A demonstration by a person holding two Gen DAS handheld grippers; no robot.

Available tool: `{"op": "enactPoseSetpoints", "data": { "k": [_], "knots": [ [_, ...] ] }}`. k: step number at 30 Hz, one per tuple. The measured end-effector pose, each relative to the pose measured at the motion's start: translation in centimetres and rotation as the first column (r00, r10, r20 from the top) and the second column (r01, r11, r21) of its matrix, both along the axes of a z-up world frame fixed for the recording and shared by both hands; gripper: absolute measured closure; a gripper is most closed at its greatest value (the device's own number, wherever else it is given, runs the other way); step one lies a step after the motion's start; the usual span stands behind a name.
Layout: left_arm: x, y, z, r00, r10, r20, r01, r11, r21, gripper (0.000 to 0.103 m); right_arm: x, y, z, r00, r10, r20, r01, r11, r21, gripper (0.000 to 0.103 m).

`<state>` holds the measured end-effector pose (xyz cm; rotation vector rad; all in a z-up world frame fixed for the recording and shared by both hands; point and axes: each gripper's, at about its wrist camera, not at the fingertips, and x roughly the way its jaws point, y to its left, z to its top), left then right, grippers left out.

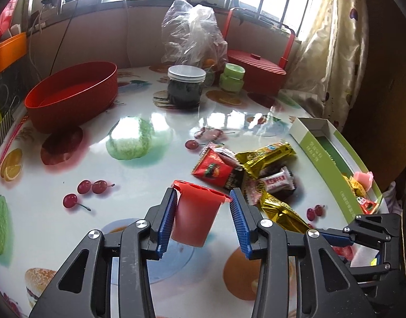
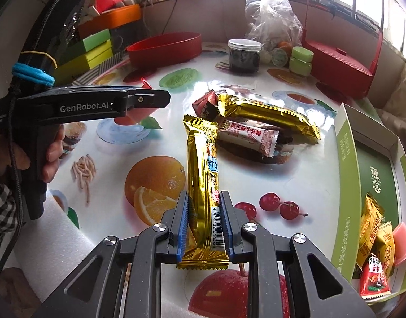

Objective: Organize snacks
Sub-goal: 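Close the left tool on the red plastic cup while the right tool lifts the gold bar, then carry the red cup and gold wafer bar in both tools over the green box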

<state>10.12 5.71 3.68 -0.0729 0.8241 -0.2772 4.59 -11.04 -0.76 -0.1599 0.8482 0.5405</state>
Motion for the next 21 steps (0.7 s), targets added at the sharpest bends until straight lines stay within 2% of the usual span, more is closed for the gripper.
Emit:
{"op": "enactPoseSetpoints", "data": {
  "k": [16,21],
  "knots": [
    [-1.3,-2.2,2.2,0.999,-0.029,0.038,0.029,1.0,0.002,0.06,-1.1,-2.8,1.3,0.997,-0.071,0.032,0.07,0.997,0.039,0.081],
    [-1.5,-3.5,2.9,0.997,-0.063,0.053,0.062,0.998,0.009,0.06,-1.4,-4.1,2.0,0.994,-0.102,0.049,0.099,0.994,0.051,0.081]
  ]
}}
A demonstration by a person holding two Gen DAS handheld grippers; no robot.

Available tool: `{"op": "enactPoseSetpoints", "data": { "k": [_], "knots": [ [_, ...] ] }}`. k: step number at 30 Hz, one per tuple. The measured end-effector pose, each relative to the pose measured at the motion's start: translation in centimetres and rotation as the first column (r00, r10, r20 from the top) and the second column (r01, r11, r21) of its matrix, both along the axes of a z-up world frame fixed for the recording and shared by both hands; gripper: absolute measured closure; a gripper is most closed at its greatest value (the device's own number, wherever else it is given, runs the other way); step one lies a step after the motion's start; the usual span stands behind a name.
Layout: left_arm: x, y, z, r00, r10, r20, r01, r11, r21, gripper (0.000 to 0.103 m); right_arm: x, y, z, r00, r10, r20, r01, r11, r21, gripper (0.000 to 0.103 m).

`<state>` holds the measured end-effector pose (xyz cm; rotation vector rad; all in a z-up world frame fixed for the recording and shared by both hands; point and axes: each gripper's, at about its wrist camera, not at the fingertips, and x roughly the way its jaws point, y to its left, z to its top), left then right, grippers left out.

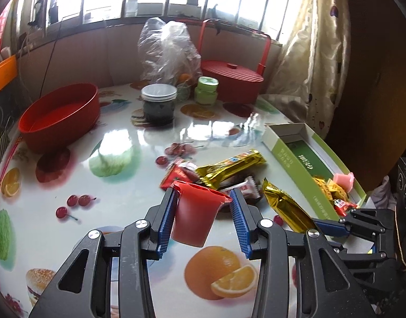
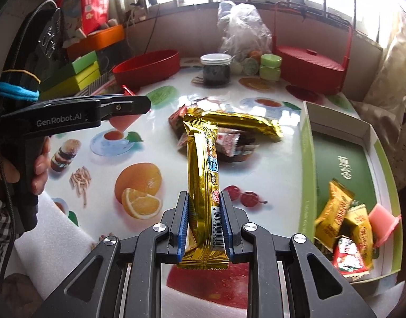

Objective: Organize snacks
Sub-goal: 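Carry the red cup and gold wafer bar in both tools over the green box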

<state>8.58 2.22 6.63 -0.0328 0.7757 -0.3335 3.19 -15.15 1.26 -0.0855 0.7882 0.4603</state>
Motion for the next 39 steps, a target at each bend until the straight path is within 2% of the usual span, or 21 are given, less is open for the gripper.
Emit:
{"op": "enactPoseSetpoints", "data": {
  "k": [24,39],
  "knots": [
    [0.8,-7.4,1.7,0.989,-0.143,0.023,0.144,0.99,-0.007,0.06,-0.9,-6.4,1.6,0.988,-0.148,0.035,0.146,0.989,0.038,0.081],
    [2.4,-12.8,1.9,0.973,-0.232,0.015,0.233,0.972,-0.038,0.06,-0.5,-11.3,2.1,0.965,-0.259,0.046,0.257,0.966,0.034,0.081]
  ]
}}
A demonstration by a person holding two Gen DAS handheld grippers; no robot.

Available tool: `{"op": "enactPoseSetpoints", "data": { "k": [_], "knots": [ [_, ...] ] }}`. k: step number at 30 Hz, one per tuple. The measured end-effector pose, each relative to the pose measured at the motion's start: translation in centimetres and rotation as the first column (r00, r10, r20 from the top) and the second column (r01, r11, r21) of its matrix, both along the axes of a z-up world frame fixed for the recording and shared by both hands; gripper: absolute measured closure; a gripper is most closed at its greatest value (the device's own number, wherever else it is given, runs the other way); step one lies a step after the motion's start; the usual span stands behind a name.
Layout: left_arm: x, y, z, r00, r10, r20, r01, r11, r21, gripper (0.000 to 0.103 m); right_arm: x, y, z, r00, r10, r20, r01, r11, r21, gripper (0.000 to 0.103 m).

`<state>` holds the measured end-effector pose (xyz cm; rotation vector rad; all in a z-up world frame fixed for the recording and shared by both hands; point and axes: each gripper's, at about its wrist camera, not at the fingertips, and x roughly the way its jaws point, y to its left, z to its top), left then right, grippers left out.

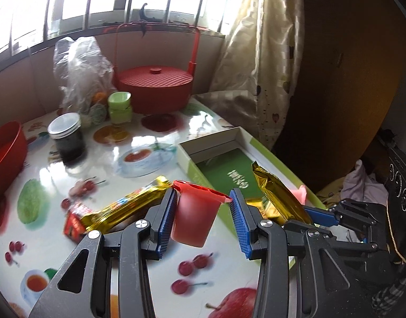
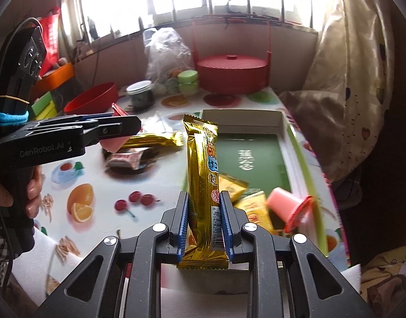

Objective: Organize snacks
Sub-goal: 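Carry the red cup and gold wafer bar in both tools over the green box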

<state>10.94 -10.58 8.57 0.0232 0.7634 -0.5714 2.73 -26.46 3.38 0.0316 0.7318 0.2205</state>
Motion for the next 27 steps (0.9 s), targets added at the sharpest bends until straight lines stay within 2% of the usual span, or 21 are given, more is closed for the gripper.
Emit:
{"op": "enactPoseSetpoints", "data": {
  "k": [13,27],
  "knots": [
    [1.5,-4.9,-1.5,0.997,-0.062,-0.049,0.061,0.998,-0.025,0.06,1.0,-4.7,-0.9,0.994,-0.106,-0.032,0.106,0.994,0.0,0.081],
    [2.2,-7.6,-4.0,0.99,-0.096,-0.104,0.096,0.995,-0.001,0.06,2.3,-5.5,-1.1,0.993,-0.117,-0.033,0.117,0.993,-0.005,0.081]
  ]
}}
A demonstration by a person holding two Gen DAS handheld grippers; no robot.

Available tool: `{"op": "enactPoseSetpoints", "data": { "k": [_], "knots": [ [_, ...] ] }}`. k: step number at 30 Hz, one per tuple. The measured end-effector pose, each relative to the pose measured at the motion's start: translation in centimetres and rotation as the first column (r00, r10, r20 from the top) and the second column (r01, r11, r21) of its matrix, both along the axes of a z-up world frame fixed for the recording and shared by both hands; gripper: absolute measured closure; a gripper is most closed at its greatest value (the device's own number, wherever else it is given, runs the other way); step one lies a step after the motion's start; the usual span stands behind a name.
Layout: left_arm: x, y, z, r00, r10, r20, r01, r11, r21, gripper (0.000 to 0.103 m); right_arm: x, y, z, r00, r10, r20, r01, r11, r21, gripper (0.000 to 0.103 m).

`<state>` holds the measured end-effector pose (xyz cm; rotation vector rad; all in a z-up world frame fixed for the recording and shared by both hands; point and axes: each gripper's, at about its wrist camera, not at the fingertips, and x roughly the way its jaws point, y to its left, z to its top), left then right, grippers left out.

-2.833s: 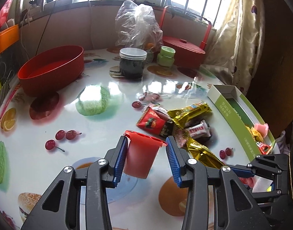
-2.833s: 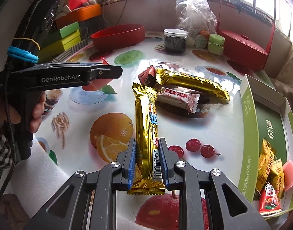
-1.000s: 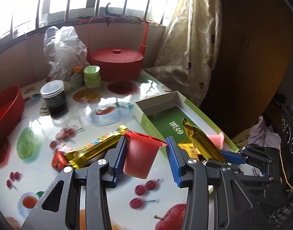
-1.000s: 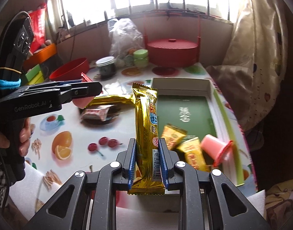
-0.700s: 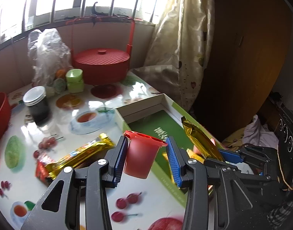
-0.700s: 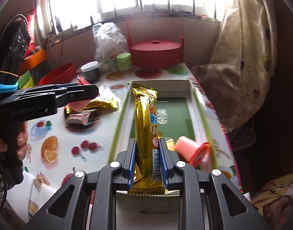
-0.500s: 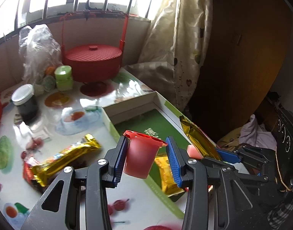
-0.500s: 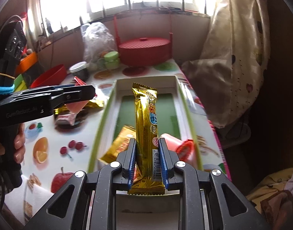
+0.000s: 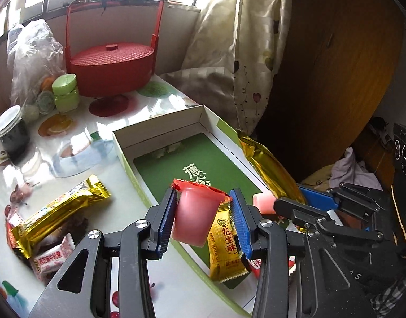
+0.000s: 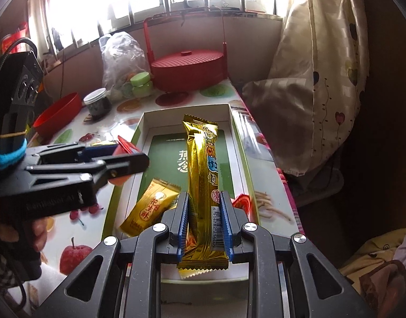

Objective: Organize snacks
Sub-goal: 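Carry the red cup and gold wafer bar in both tools over the green box, then open the left tool releasing the red cup into the box while the right tool releases the gold bar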

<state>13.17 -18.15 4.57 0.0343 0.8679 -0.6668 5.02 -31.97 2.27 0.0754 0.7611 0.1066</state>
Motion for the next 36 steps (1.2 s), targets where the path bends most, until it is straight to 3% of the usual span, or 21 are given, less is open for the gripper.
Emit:
{"op": "enactPoseSetpoints", "data": {
  "k": [23,32,36],
  "knots": [
    [0.8,-1.1,-0.7,1.0,0.002,-0.013,-0.002,1.0,0.007,0.06,2.8,0.5,-1.0,1.0,-0.009,-0.019,0.007,0.996,-0.09,0.081],
    [0.9,-1.0,-0.7,1.0,-0.005,-0.021,0.005,1.0,0.003,0.06,3.1,0.7,-1.2,1.0,0.002,-0.021,-0.004,0.997,-0.082,0.081],
    [1.0,-1.0,-0.7,1.0,-0.005,-0.025,0.005,1.0,0.0,0.06,3.2,0.9,-1.2,1.0,0.009,-0.021,-0.01,0.997,-0.081,0.074]
  ]
}}
